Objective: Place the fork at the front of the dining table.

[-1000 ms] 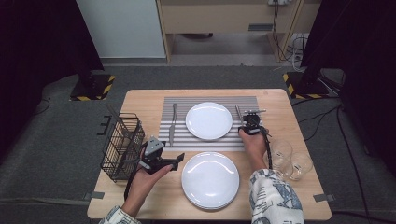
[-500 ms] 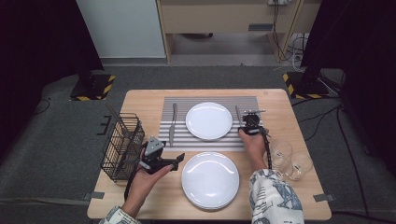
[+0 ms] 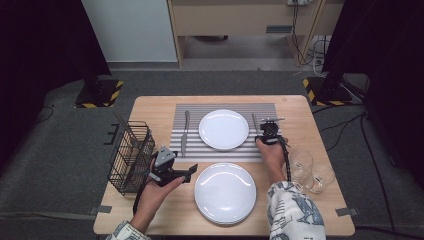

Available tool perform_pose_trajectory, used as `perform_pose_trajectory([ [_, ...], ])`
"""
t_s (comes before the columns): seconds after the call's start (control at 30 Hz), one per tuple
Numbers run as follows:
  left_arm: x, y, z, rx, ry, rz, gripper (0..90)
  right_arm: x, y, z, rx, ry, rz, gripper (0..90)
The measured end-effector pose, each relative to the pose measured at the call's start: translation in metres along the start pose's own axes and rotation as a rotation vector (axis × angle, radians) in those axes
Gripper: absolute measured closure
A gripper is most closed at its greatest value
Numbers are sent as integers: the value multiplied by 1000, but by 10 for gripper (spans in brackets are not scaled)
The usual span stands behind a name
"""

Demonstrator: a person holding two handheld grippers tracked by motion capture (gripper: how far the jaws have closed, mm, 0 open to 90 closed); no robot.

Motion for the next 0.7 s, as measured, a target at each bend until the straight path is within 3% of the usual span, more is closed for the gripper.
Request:
perform_pose_trajectory([
  [0.33,0,0,0,-1,-4,-1,65,1,1,0,3,-10,0,604],
  [0.7,1,0,0,-3,-11,-5,63,4,6,-1,25,-21,11,462],
])
Point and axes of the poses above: each handheld gripper's, and its own axes: y roughly backward along the jaws, z roughly out of its underside, x roughly to its right, the point moved 6 cm from there along -y, roughly forward along the jaws, and after that the axes turned 5 degrees about y, right-handed, at the moved point
